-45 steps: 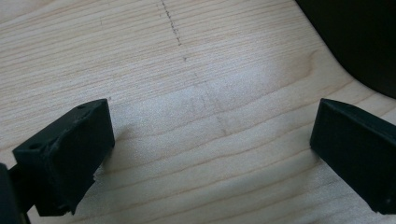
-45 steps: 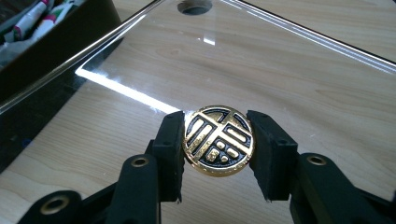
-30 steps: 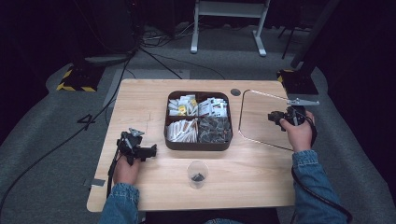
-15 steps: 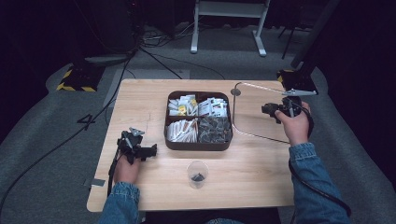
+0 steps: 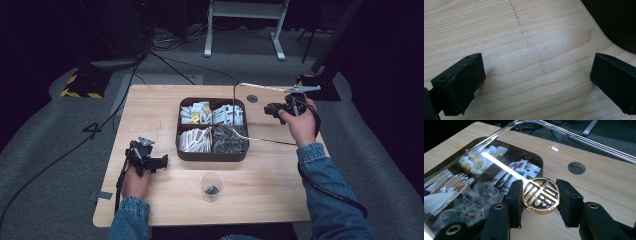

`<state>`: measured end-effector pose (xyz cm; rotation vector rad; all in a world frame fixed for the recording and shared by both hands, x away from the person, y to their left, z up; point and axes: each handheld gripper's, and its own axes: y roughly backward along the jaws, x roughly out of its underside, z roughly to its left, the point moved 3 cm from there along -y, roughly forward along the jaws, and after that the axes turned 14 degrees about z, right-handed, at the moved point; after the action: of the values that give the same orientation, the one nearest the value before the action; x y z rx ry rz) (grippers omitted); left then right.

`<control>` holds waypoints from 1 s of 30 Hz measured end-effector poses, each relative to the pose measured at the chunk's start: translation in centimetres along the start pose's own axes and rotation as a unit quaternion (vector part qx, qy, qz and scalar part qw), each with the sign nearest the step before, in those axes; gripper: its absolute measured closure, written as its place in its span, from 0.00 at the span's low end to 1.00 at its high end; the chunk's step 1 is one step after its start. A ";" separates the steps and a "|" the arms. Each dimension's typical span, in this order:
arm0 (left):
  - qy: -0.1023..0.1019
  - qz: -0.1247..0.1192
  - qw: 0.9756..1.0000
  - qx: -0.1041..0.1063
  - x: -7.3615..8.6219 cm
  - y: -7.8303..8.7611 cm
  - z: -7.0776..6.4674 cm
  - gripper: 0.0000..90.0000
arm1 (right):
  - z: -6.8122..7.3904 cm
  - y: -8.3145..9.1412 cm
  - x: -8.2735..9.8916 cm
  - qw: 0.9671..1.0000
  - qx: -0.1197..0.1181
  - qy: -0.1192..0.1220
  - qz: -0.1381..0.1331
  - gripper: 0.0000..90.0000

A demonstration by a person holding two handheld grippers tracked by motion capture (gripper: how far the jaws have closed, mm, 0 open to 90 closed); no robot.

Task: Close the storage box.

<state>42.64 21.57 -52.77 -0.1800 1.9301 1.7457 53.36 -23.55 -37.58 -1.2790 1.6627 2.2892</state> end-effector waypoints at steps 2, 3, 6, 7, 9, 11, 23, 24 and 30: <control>0.000 0.000 1.000 0.000 0.0 0.0 0.0 0.00 | 0.3 -0.2 -0.3 1.000 0.000 0.003 0.001 0.66; 0.000 0.000 1.000 0.000 0.0 0.0 0.0 0.00 | 0.9 -0.7 -1.0 1.000 0.004 0.004 0.008 0.66; 0.000 0.000 1.000 0.000 0.0 0.0 0.0 0.00 | 1.7 -1.2 -1.8 1.000 0.006 0.008 0.010 0.66; 0.000 0.000 1.000 0.000 0.0 0.0 0.0 0.00 | 1.9 -1.3 -2.0 1.000 0.005 0.010 0.009 0.66; 0.000 0.000 1.000 0.000 0.0 0.0 0.0 0.00 | 2.5 -1.6 -2.5 1.000 0.004 0.013 0.008 0.66; 0.000 0.000 1.000 0.000 0.0 0.0 0.0 0.00 | 3.0 -1.9 -3.0 1.000 0.004 0.016 0.008 0.66; 0.000 0.000 1.000 -0.002 -0.2 -0.1 -0.1 0.00 | 6.4 -3.9 -5.1 0.999 -0.007 0.037 0.010 0.66; -0.002 0.000 1.000 -0.001 -0.2 -0.1 0.0 0.00 | 7.0 -4.3 -5.5 0.999 -0.012 0.037 0.010 0.66; -0.001 -0.001 1.000 0.000 -0.2 -0.1 -0.1 0.00 | 8.5 -5.0 -6.4 0.999 -0.023 0.038 0.009 0.66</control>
<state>42.87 21.44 -52.75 -0.1789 1.9287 1.7437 54.97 -11.98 -36.66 -1.3839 1.6604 2.3302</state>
